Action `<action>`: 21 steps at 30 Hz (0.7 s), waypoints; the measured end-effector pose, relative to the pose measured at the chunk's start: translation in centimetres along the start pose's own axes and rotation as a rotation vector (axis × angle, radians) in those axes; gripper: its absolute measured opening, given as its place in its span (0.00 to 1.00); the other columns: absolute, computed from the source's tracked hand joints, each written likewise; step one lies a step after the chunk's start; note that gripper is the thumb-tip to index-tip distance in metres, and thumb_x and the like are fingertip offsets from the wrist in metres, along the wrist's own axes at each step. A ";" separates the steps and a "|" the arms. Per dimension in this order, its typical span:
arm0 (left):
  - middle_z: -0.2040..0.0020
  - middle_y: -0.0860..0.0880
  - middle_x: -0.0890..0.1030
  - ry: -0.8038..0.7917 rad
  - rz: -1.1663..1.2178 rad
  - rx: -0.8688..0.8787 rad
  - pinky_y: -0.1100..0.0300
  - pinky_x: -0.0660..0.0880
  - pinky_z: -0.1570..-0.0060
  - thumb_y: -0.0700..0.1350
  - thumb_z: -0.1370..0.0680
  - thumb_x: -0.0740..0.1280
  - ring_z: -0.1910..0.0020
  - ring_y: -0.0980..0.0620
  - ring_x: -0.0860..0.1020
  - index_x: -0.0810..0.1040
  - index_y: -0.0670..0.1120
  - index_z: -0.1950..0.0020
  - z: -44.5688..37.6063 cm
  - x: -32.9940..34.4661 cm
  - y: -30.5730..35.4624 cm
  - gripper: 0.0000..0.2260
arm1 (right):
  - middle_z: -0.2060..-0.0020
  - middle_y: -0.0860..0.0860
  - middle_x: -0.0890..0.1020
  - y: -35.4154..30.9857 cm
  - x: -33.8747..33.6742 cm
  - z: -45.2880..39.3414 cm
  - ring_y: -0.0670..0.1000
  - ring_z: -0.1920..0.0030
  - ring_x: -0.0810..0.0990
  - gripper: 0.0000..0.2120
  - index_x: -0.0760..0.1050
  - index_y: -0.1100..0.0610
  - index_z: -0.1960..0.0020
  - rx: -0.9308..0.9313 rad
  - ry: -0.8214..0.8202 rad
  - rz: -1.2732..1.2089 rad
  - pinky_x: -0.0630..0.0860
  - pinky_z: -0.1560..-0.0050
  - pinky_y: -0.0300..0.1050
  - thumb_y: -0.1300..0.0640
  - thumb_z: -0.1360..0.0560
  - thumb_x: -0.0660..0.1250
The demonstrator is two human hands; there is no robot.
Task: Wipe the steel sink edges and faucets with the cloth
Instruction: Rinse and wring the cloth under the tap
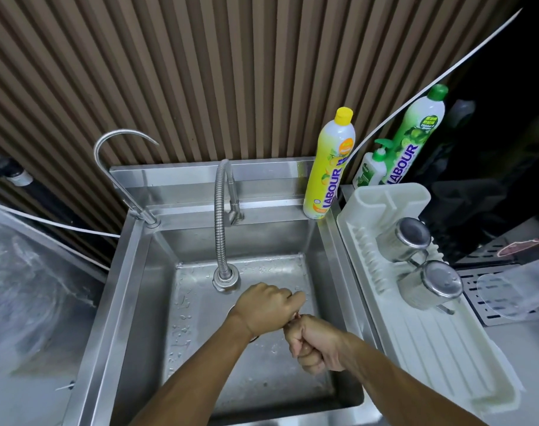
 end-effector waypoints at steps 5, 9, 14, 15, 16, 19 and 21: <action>0.76 0.52 0.74 0.016 -0.005 0.031 0.66 0.60 0.78 0.45 0.30 0.59 0.82 0.50 0.72 0.77 0.49 0.62 0.8 1.1 1.3 0.07 | 0.73 0.51 0.53 2.3 0.3 -0.3 0.50 0.77 0.51 0.19 0.50 0.52 0.69 0.047 -0.018 -0.050 0.52 0.74 0.37 0.66 0.42 0.60; 0.62 0.47 0.84 -0.245 0.149 -0.156 0.57 0.68 0.69 0.41 0.27 0.65 0.66 0.42 0.82 0.75 0.47 0.48 2.4 3.9 1.4 0.08 | 0.73 0.48 0.74 1.9 -1.7 -1.6 0.49 0.71 0.74 0.07 0.73 0.53 0.70 -0.057 0.263 0.567 0.70 0.66 0.41 0.62 0.35 0.66; 0.51 0.49 0.81 -0.356 1.032 -0.669 0.53 0.75 0.62 0.49 0.23 0.72 0.59 0.52 0.78 0.67 0.54 0.44 5.6 6.1 -0.3 0.16 | 0.50 0.50 0.84 -2.4 -3.2 -1.7 0.56 0.50 0.84 0.09 0.74 0.51 0.44 -0.307 0.664 1.173 0.78 0.52 0.46 0.53 0.24 0.67; 0.51 0.49 0.81 -0.329 1.190 -0.728 0.58 0.75 0.67 0.49 0.23 0.73 0.61 0.54 0.77 0.69 0.53 0.43 5.8 6.0 -0.8 0.16 | 0.50 0.50 0.83 -3.1 -3.6 -1.8 0.56 0.51 0.83 0.10 0.72 0.52 0.45 -0.334 0.716 1.158 0.76 0.54 0.46 0.53 0.24 0.68; 0.51 0.49 0.81 -0.314 1.298 -0.785 0.61 0.73 0.71 0.50 0.22 0.74 0.64 0.54 0.77 0.70 0.52 0.42 6.0 5.9 -1.4 0.15 | 0.51 0.49 0.82 -3.7 -4.1 -2.0 0.56 0.53 0.83 0.11 0.71 0.52 0.46 -0.367 0.764 1.107 0.76 0.56 0.47 0.55 0.25 0.70; 0.53 0.49 0.84 -0.248 1.412 -0.926 0.62 0.70 0.73 0.54 0.18 0.67 0.66 0.54 0.81 0.76 0.51 0.40 6.3 5.2 -3.8 0.11 | 0.52 0.48 0.76 -4.5 -5.6 -3.1 0.51 0.57 0.79 0.17 0.67 0.47 0.48 -0.483 0.803 0.774 0.77 0.56 0.50 0.59 0.28 0.73; 0.52 0.49 0.86 -0.208 1.520 -1.038 0.61 0.73 0.70 0.57 0.17 0.64 0.62 0.53 0.85 0.77 0.52 0.39 7.0 5.8 -5.2 0.12 | 0.48 0.51 0.75 -4.4 -6.1 -3.8 0.48 0.54 0.78 0.22 0.67 0.46 0.45 -0.513 0.748 0.371 0.76 0.55 0.47 0.63 0.30 0.73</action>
Point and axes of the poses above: each hand's wrist, its own z-axis away from the middle knuckle, its own x-axis out of the palm, y = z × x, the point moved 7 cm from there along -z, towards the middle knuckle
